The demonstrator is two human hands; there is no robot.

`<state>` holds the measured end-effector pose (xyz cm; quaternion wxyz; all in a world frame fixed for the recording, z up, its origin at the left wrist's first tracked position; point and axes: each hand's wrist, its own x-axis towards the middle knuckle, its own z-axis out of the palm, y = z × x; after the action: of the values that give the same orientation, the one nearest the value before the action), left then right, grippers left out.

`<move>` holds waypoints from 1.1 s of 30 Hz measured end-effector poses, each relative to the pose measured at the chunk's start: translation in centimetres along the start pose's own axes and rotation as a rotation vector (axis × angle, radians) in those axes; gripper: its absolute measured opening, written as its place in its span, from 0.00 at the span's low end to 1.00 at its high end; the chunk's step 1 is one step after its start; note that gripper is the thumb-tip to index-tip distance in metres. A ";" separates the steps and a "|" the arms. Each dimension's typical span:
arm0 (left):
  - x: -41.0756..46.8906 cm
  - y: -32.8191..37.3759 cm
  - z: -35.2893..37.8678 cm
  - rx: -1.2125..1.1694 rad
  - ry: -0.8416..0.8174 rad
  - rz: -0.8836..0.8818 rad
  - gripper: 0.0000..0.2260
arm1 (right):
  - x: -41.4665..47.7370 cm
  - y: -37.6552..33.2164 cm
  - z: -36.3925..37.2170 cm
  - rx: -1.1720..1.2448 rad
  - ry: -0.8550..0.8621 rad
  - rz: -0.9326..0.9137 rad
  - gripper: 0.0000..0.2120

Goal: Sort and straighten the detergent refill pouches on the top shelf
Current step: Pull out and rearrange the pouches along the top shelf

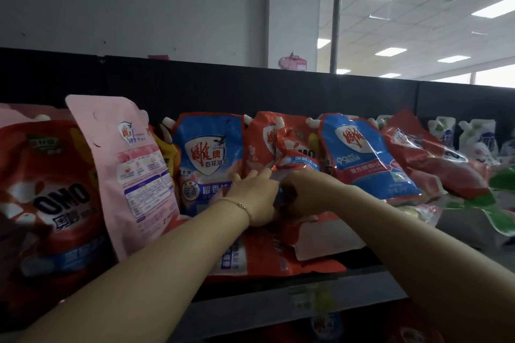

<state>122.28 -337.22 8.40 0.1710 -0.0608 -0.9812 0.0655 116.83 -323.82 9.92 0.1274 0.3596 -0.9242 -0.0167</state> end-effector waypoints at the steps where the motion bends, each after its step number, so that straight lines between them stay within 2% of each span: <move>1: 0.4 0.3 -0.1 -0.022 0.004 -0.024 0.14 | 0.1 0.3 0.1 0.014 0.004 -0.021 0.06; 3: 0.8 0.7 -0.1 -0.068 0.031 -0.048 0.14 | 0.4 0.9 0.2 0.042 0.008 -0.055 0.05; 6: 0.7 1.0 0.0 -0.169 0.069 -0.050 0.17 | 0.0 2.2 -0.1 0.132 0.028 -0.118 0.19; 7: 0.6 1.0 0.1 -0.187 0.079 -0.041 0.15 | -0.3 2.8 -0.3 0.159 0.031 -0.142 0.20; 10: 0.3 0.5 0.1 -0.223 0.127 -0.042 0.12 | -1.0 4.5 -0.4 0.107 0.050 -0.127 0.19; 13: 0.2 -0.7 0.0 -0.257 0.177 -0.084 0.10 | -1.4 5.6 -0.2 0.101 0.094 -0.114 0.14; 17: -0.4 -2.4 0.2 -0.306 0.221 -0.137 0.08 | -1.7 4.9 -0.5 0.011 0.148 -0.129 0.14; 19: -0.6 -3.0 0.3 -0.344 0.233 -0.145 0.07 | -1.6 4.1 -0.5 -0.038 0.215 -0.109 0.10; 22: -0.8 -4.1 0.0 -0.406 0.233 -0.139 0.08 | -1.1 3.1 -0.8 -0.025 0.336 -0.115 0.07; 25: -1.0 -5.3 -0.5 -0.436 0.229 -0.161 0.09 | -0.3 2.1 -1.7 0.005 0.379 -0.116 0.07; 28: -1.0 -5.3 -1.0 -0.511 0.224 -0.125 0.03 | 0.5 0.9 -2.5 0.024 0.433 -0.142 0.07; 30: -0.7 -4.9 -1.1 -0.524 0.227 -0.092 0.06 | 0.8 -0.1 -3.3 0.023 0.447 -0.165 0.07; 33: 0.0 -4.7 -0.9 -0.604 0.323 -0.074 0.04 | 1.5 -1.1 -4.0 0.034 0.502 -0.199 0.05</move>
<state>122.16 -341.80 9.89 0.3006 -0.0827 -0.9182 -0.2445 117.47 -325.44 14.01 0.3443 0.4436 -0.8239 0.0761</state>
